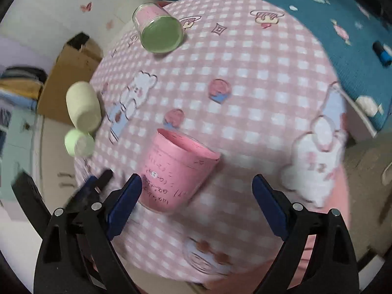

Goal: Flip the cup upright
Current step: 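Rotate the held pink cup with the right gripper until its rim faces up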

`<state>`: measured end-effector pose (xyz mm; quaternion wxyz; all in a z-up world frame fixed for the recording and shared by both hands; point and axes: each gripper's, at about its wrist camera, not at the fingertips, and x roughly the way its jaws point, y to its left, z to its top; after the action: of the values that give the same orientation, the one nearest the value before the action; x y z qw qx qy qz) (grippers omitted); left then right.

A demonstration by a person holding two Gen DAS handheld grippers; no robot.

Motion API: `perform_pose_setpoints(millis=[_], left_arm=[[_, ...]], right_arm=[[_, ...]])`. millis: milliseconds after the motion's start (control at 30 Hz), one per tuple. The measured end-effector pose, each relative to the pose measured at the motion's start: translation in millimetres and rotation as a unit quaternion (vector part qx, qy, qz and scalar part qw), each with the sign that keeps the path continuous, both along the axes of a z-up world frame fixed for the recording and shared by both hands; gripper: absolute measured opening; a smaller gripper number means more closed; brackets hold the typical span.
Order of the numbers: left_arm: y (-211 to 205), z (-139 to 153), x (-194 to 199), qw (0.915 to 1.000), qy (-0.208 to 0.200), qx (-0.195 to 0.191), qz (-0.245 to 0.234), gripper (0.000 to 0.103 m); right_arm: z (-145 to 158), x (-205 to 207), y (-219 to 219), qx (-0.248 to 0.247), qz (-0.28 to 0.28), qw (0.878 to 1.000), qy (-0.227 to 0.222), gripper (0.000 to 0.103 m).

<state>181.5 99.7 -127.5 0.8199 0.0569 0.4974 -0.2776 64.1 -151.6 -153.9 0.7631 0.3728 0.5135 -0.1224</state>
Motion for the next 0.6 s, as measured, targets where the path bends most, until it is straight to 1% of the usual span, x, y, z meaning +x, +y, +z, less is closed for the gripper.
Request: perform_pose_setpoints(millis=[100,167,267,300,400,467,533,567,600], left_arm=[[2.8,-4.5,2.6,0.9999,0.008,-0.011,-0.008,0.083],[3.0,-7.6,3.8,0.9998,0.006,-0.014,-0.012,0.084],[1.1,-8.0,2.7,0.9997,-0.003,-0.014,-0.020,0.084],[1.7,-7.6,2.5,0.9997,-0.002,-0.015,-0.020,0.084],[1.0,-6.7,5.5,0.9996,0.002,-0.022,-0.019,0.084],[1.3,-4.9,7.8,0.9998,0.002,-0.020,-0.009,0.084],[2.2,-2.0,9.8,0.9999,-0.004,-0.012,0.006,0.084],[3.1,0.1,10.0,0.9998,-0.009,-0.007,0.015,0.084],[3.7,1.6,9.7,0.9997,-0.013,-0.003,0.021,0.084]], right_arm=[[-11.3,17.4,-3.5,0.049,-0.025,0.999,0.002,0.088],[-15.3,32.0,-5.9,0.039,-0.033,0.999,-0.006,0.088],[-19.5,52.6,-6.1,0.030,-0.032,0.999,-0.012,0.081],[-17.2,58.2,-6.0,0.022,-0.029,0.999,-0.015,0.075],[-14.4,70.2,-9.5,0.015,-0.012,1.000,-0.019,0.073],[-13.1,75.2,-6.0,-0.009,0.007,1.000,-0.024,0.072],[-9.4,81.2,0.1,-0.034,0.041,0.998,-0.033,0.072],[-0.5,83.8,7.1,-0.076,0.070,0.994,-0.044,0.072],[9.4,84.9,15.2,-0.133,0.097,0.985,-0.053,0.072]])
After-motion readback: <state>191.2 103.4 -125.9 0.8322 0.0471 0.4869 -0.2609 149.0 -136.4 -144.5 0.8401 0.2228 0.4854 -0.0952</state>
